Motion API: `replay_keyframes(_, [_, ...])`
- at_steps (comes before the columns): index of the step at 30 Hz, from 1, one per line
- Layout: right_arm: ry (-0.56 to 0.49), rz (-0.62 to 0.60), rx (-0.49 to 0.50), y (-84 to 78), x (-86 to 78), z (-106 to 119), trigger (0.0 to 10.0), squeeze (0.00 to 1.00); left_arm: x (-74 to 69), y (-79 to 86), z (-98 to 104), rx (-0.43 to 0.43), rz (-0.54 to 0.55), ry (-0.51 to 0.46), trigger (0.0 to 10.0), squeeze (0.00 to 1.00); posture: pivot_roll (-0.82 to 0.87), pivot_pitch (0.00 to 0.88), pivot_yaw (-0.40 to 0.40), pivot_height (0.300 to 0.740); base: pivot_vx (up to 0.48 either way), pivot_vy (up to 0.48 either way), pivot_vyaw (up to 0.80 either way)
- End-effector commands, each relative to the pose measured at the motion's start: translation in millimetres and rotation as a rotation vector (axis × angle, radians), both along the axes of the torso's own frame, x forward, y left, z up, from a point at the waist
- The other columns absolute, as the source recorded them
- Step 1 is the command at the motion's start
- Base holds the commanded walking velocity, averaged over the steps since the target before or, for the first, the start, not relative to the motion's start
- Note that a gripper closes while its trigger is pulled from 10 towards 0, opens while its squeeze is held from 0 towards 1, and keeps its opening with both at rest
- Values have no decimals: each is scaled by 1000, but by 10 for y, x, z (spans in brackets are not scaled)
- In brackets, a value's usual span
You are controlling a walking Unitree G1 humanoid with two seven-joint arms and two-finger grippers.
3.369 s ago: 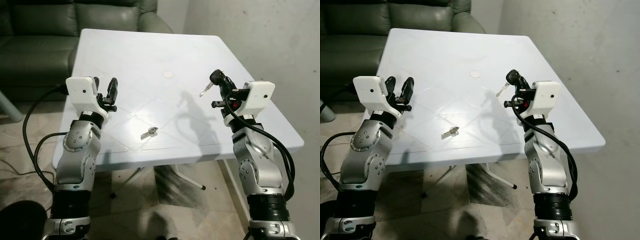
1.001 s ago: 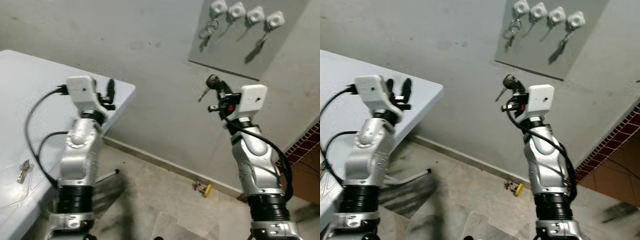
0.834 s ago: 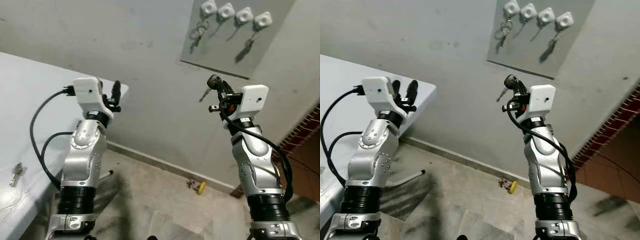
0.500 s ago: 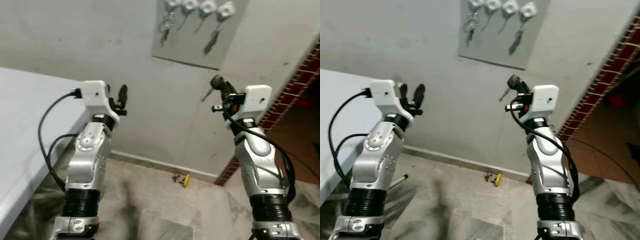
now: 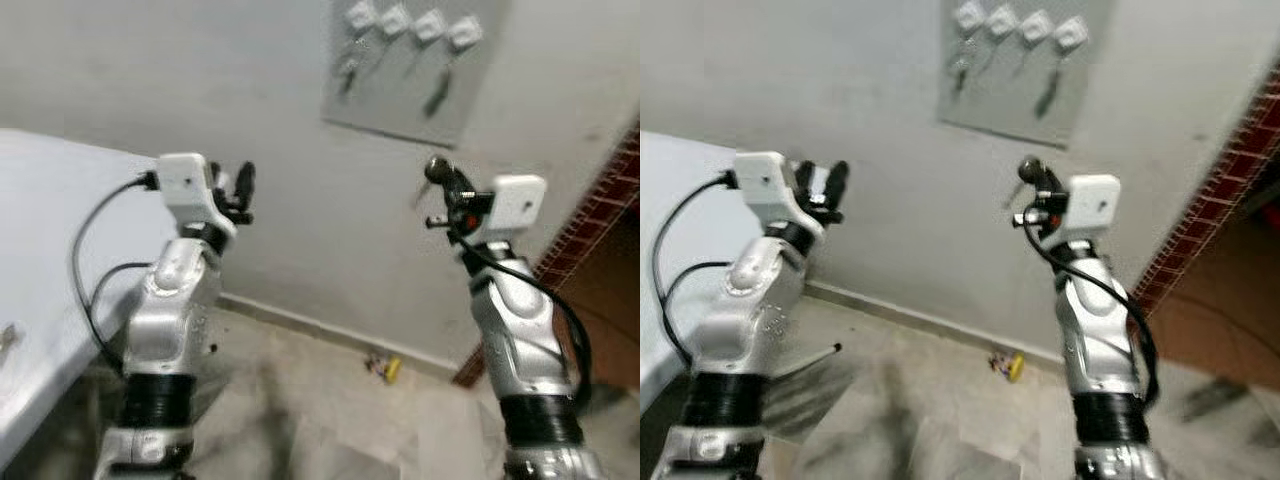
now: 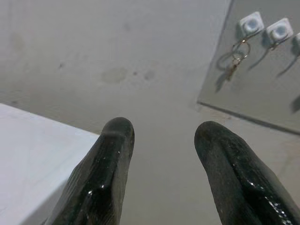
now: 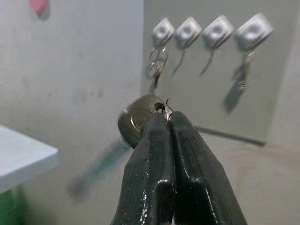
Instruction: Hang keys on a hook
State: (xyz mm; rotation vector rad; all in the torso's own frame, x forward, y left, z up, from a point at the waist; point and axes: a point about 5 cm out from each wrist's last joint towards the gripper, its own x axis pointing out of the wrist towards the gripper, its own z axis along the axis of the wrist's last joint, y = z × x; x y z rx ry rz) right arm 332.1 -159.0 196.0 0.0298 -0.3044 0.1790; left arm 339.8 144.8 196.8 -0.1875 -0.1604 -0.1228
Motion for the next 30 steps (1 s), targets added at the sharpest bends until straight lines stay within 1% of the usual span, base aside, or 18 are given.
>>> replay_keyframes(1, [-22, 14, 18, 24, 8, 77, 10000, 0, 12, 9, 62, 11, -4, -15, 10000, 0, -11, 58, -68, 740, 259, 0, 0])
replay_keyframes(8, [-21, 20, 21, 29, 16, 80, 10000, 0, 18, 15, 67, 9, -2, -16, 10000, 0, -9, 51, -71, 740, 245, 0, 0])
replay_keyframes(12, [-9, 30, 27, 45, 18, 77, 10000, 0, 22, 13, 70, 7, -2, -15, 10000, 0, -10, 43, -73, 740, 0, 0, 0])
replay_keyframes(15, [-23, 34, 11, 53, 14, 88, 10000, 0, 25, 12, 68, 7, -1, -16, 10000, 0, -9, 40, -74, 740, 0, 0, 0])
replay_keyframes(22, [-25, 42, 6, 70, 11, 87, 10000, 0, 28, 7, 70, -9, -8, -16, 10000, 0, -9, 33, -74, 740, 0, 0, 0])
replay_keyframes(30, [-19, 47, 12, 74, 5, 79, 10000, 0, 31, -1, 67, -6, -11, -15, 10000, 0, -9, 28, -73, 740, 0, 0, 0])
